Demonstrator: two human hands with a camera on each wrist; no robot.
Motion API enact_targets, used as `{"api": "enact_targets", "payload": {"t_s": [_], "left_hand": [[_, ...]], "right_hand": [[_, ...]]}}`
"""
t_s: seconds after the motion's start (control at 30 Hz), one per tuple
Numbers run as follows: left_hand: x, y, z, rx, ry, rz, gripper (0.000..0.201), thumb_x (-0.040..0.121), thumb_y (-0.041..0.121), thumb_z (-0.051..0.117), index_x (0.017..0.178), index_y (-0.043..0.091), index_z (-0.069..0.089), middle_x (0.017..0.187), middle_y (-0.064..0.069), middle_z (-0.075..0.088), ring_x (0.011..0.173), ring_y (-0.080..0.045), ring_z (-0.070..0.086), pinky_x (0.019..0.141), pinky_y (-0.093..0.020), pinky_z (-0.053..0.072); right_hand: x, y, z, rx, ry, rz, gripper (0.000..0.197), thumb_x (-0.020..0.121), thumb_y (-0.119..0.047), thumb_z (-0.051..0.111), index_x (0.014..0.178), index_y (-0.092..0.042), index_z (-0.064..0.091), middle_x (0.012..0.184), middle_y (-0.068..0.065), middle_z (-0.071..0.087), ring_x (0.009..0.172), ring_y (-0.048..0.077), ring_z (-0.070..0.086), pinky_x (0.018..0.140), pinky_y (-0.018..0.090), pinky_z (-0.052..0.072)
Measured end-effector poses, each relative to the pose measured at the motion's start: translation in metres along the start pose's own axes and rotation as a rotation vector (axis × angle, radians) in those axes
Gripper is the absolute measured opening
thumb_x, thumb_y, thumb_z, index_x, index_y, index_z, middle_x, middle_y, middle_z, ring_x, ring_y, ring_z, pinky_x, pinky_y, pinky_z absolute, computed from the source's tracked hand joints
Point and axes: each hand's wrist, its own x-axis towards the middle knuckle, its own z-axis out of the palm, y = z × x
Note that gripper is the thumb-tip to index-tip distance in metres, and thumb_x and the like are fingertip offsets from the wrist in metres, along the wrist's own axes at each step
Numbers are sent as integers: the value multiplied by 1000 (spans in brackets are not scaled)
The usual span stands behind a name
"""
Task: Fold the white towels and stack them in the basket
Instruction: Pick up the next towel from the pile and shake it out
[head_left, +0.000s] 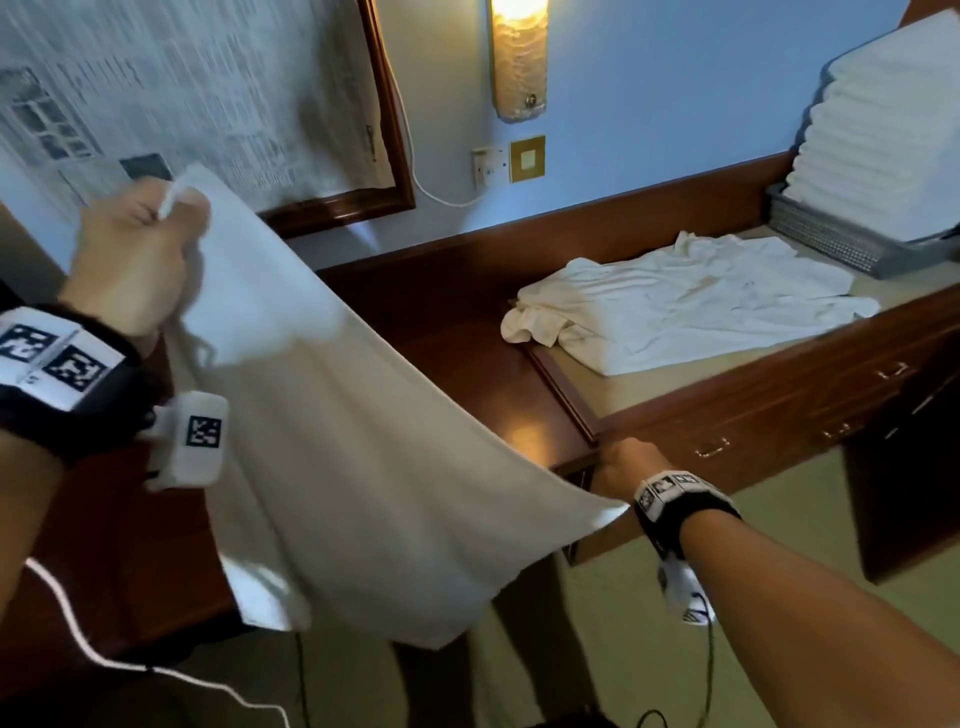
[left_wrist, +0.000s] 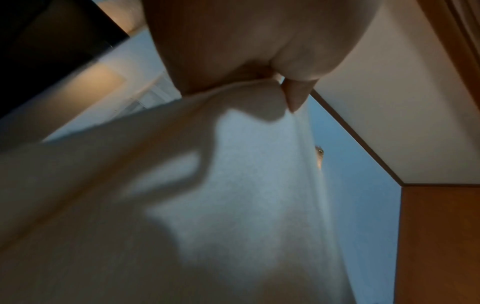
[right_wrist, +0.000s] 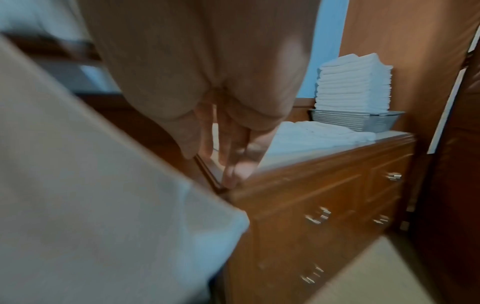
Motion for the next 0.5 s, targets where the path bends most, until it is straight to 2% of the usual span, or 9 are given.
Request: {"api": "enact_targets", "payload": {"t_s": [0.07, 0.13, 0.2, 0.27, 0.33, 0.4, 0.43, 0.5], "left_hand": [[-18, 14, 25, -69, -150, 36, 37, 98, 33, 58, 65, 25, 42, 49, 11, 38, 42, -4, 33, 46, -25, 26], [-32, 23, 50, 38, -254, 125, 40, 102, 27, 55, 64, 28, 43, 55, 11, 38, 42, 0, 34, 49, -28, 27], [-40, 26, 70, 69, -334, 136, 39, 103, 27, 54, 65, 31, 49, 57, 12, 45, 47, 1, 40, 54, -31, 29], [-44, 28, 81, 66, -378, 160, 32, 99, 33, 58, 68, 32, 54, 60, 15, 52, 55, 2, 45, 58, -30, 34], [-47, 29, 84, -13, -379, 126, 24, 94, 38, 58, 72, 28, 56, 64, 12, 53, 59, -3, 46, 61, -32, 35], [-47, 34, 81, -39, -336, 78, 28, 99, 29, 58, 72, 26, 55, 61, 12, 49, 54, 0, 42, 60, -31, 32], [-47, 38, 79, -49, -308, 45, 31, 102, 25, 56, 71, 25, 54, 56, 14, 48, 49, 1, 41, 57, -29, 30], [-47, 41, 72, -90, -270, -29, 33, 101, 29, 57, 68, 25, 53, 48, 18, 46, 45, 1, 40, 53, -26, 28]], "right_hand": [[-4, -46, -29, 115, 129, -228, 22, 91, -23, 60, 109, -14, 71, 112, 8, 71, 105, 27, 66, 85, 32, 52], [-19, -99, -66, 393, 248, -490, 30, 92, -26, 65, 120, -15, 68, 117, 3, 70, 103, 18, 65, 89, 28, 49], [-40, -150, -105, 702, 215, -728, 40, 91, -27, 69, 130, -17, 62, 120, 0, 67, 97, 13, 65, 87, 26, 50], [-57, -190, -138, 952, 75, -907, 42, 91, -20, 69, 131, -14, 58, 117, 6, 66, 97, 17, 66, 89, 30, 54], [-66, -213, -160, 1078, 10, -989, 28, 92, -7, 66, 119, -2, 62, 100, 11, 67, 85, 14, 65, 80, 23, 53], [-71, -227, -173, 1038, 62, -1017, 18, 93, -6, 65, 105, 7, 65, 88, 9, 64, 77, 10, 58, 72, 18, 47], [-71, -233, -176, 1022, 70, -1032, 20, 94, -9, 65, 102, 10, 65, 86, 9, 61, 77, 12, 54, 71, 19, 45], [-72, -244, -178, 1015, 54, -1058, 29, 95, -19, 65, 97, 9, 64, 83, 10, 57, 77, 18, 49, 71, 29, 42]]}}
